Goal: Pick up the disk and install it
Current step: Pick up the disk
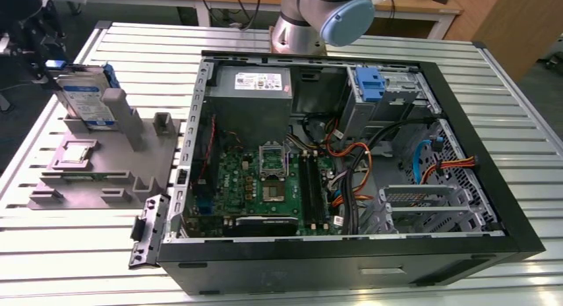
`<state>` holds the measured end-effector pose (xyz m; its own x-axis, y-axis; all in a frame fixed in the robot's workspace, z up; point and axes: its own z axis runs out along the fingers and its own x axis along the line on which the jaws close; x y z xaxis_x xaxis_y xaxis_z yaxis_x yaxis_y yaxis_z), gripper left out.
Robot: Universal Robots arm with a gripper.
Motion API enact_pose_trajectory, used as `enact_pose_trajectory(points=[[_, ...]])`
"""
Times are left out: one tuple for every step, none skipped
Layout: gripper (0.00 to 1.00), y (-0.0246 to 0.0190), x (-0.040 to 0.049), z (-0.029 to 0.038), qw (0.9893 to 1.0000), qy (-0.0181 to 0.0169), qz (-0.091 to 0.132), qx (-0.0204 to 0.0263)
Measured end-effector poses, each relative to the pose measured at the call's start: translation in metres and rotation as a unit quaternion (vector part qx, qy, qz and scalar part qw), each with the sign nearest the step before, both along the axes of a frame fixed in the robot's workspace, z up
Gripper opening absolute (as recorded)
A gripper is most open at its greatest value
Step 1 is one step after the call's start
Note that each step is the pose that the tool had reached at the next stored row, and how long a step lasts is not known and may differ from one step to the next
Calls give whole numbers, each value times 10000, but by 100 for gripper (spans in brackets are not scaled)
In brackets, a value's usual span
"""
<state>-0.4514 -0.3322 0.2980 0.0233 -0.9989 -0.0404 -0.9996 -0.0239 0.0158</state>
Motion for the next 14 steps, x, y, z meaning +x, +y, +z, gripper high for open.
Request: enact_pose_trajectory(points=[[65,4,-1,-18,10000,0,0,0],[64,5,-1,-29,10000,0,0,1],[64,6,-2,-38,10000,0,0,1],[57,6,-2,-43,10000,1,0,1],[57,7,-3,-45,10000,2,0,1],[51,7,-3,-48,10000,1,0,1],[51,7,-4,-53,10000,-1,0,2],[51,7,-5,-55,10000,-2,0,2],[51,7,-6,-57,10000,-2,0,2],[51,7,-9,-59,10000,-2,0,2],[51,7,-14,-61,10000,-3,-1,2],[51,7,-16,-62,10000,-3,-1,2],[51,7,-16,-63,10000,-2,0,1],[51,7,-16,-63,10000,-2,0,1]])
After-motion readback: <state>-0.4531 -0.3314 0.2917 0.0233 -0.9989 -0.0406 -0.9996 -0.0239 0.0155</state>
